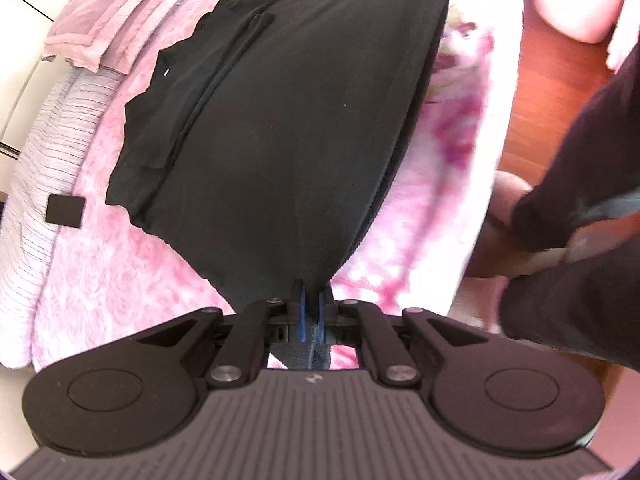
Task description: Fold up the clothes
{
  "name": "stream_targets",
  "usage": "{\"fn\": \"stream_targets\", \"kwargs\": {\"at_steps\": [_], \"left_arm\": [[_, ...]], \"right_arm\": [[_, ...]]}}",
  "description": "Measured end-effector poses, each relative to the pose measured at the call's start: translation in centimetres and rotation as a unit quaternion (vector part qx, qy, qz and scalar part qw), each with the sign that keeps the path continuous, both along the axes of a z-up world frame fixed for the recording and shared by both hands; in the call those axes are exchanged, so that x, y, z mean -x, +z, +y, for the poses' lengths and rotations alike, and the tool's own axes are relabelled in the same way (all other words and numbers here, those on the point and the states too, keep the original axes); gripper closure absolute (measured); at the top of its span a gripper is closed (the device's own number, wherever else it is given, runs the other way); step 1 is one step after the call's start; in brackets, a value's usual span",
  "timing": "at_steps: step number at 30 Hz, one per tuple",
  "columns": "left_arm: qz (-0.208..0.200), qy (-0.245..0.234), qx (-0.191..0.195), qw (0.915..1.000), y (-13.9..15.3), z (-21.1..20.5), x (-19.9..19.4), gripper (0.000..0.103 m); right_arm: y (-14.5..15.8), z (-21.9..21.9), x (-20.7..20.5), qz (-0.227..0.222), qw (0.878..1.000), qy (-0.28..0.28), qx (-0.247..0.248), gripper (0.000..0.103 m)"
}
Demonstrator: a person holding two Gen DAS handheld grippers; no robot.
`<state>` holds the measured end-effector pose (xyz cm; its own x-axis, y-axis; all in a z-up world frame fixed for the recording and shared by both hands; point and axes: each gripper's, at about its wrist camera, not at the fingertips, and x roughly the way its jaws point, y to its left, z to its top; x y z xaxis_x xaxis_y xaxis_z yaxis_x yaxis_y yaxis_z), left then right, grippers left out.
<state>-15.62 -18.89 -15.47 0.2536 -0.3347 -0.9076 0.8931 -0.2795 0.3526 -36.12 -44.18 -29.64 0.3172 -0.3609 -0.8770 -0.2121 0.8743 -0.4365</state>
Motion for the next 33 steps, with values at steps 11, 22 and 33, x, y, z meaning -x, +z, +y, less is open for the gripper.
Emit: {"fn": "stream_targets", "kwargs": {"at_steps": [11,22,33], "left_arm": [[0.084,0.045,-0.037,0.9947,4.4,1.2,0.9,0.1],[0.051,0.081,0.051,0.9941,8.6,-12.0,-16.2,0.099],[0.135,0.092,-0.001,0.9865,-0.3,-23.0,-32.0,0.099]], "right_arm": [[3.8,4.7,5.9,0.072,0.987,0.015,-0.144,0.102],[11.2,-11.3,-8.3,-0.03,0.998,0.044,-0.015,0.102],[5.1,-25.0,-21.6,0.058,0.998,-0.005,-0.028,0.102]]}}
